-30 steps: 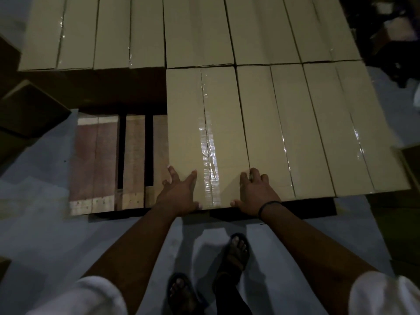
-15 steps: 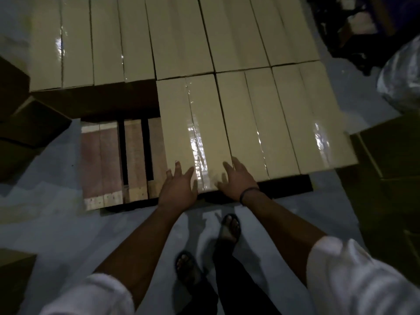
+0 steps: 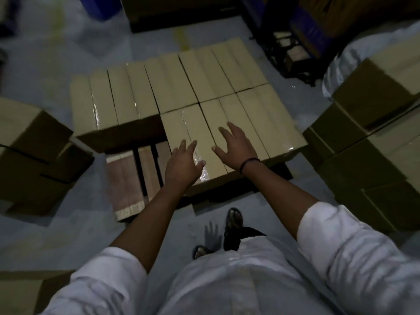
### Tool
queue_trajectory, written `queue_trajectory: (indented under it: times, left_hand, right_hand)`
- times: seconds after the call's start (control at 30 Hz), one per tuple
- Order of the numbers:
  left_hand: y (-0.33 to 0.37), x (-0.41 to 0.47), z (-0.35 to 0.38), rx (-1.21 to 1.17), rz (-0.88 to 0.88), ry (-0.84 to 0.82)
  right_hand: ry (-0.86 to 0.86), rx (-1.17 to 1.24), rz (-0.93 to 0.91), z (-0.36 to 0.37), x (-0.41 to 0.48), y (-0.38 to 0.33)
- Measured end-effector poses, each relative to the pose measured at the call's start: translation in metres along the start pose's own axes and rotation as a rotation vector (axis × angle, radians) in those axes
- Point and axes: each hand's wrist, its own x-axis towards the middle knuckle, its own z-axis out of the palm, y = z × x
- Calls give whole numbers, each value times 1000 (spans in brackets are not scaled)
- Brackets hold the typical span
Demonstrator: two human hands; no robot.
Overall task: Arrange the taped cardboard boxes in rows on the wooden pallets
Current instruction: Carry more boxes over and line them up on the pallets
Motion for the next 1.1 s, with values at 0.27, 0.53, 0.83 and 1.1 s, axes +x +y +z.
queue_trajectory:
  times: [0.27, 0.53, 0.83, 1.1]
  left_hand:
    - [64, -28, -25, -53, 177, 103]
    - [153, -17, -2, -73, 346, 75]
    - [304, 4, 65, -77, 533, -8]
    - [414, 13, 110, -90, 648, -21]
  right_hand:
    - [150, -22, -4, -55, -44, 7]
    - [300, -19, 114, -115, -77, 74]
    - [431, 43, 337, -192, -131, 214]
    - [498, 144, 480, -245, -166, 311]
